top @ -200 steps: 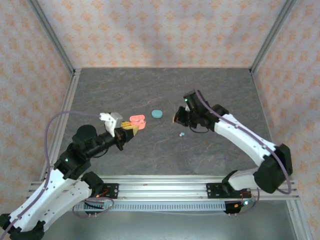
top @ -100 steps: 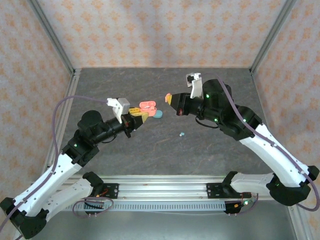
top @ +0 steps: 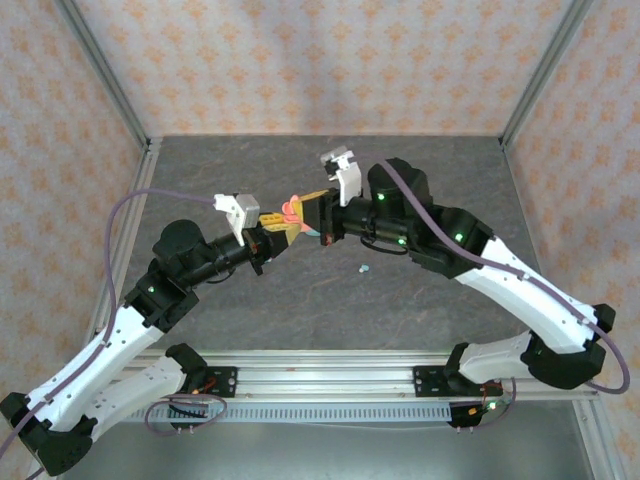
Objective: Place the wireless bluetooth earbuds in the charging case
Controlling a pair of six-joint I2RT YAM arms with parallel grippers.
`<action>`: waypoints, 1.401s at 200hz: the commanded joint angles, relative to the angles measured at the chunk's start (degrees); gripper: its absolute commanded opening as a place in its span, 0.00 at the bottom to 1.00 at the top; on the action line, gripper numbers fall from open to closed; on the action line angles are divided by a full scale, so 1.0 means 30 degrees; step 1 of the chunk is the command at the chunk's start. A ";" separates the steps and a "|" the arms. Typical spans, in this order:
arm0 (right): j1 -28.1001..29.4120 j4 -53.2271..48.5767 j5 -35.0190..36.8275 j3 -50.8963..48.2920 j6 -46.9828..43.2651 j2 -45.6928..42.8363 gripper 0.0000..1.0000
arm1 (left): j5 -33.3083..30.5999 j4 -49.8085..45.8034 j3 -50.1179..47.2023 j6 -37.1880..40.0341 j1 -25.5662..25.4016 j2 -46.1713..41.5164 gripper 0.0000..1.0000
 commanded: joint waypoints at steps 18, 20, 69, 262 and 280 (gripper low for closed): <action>0.0248 -0.0167 0.0693 0.0791 -0.1185 0.0303 0.00 | 0.0347 0.0765 0.0713 -0.0051 -0.0222 -0.0363 0.00; 0.0243 -0.0188 0.0726 0.0791 -0.1201 0.0337 0.00 | 0.0345 0.0772 0.0708 -0.0043 -0.0229 -0.0379 0.00; 0.0246 -0.0506 0.1041 0.0591 -0.1392 0.0470 0.00 | 0.0012 0.0647 0.0612 0.0036 -0.0279 -0.0575 0.00; 0.0574 0.1096 0.2234 -0.0694 0.1347 0.0934 0.00 | -0.2087 0.0859 0.0121 0.0368 -0.0291 -0.0730 0.00; 0.0574 0.1201 0.2031 -0.0848 0.1606 0.0977 0.00 | -0.2058 0.0860 0.0086 0.0360 -0.0292 -0.0721 0.00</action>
